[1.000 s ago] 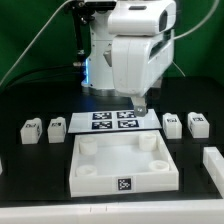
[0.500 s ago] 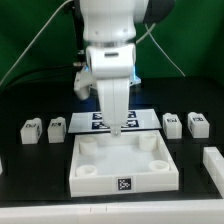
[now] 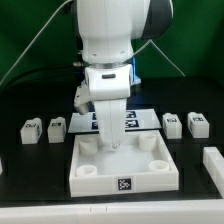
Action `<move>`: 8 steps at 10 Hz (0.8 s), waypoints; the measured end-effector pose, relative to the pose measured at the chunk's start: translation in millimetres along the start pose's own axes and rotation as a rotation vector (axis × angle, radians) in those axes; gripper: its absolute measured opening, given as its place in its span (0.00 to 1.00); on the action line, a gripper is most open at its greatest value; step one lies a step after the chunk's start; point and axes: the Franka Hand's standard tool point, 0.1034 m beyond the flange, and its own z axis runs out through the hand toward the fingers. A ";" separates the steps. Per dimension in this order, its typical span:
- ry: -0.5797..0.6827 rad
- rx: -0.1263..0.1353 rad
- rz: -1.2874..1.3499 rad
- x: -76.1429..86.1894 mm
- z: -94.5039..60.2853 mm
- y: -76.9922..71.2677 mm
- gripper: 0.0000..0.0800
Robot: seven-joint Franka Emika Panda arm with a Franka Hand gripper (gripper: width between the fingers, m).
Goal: Assemble one leg
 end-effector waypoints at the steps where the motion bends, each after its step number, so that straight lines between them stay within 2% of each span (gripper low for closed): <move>1: 0.000 0.000 0.000 0.0 0.0 0.0 0.49; 2: 0.000 0.000 0.000 -0.1 0.1 -0.1 0.49; 3: 0.000 0.000 0.000 -0.1 0.1 -0.1 0.26; 4: 0.000 0.000 0.000 0.0 0.0 0.0 0.10; 8: 0.000 -0.003 0.001 -0.5 -0.5 0.7 0.08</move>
Offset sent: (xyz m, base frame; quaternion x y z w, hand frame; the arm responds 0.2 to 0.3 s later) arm 0.0000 0.0000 0.0000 0.0000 0.0000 0.0000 1.0000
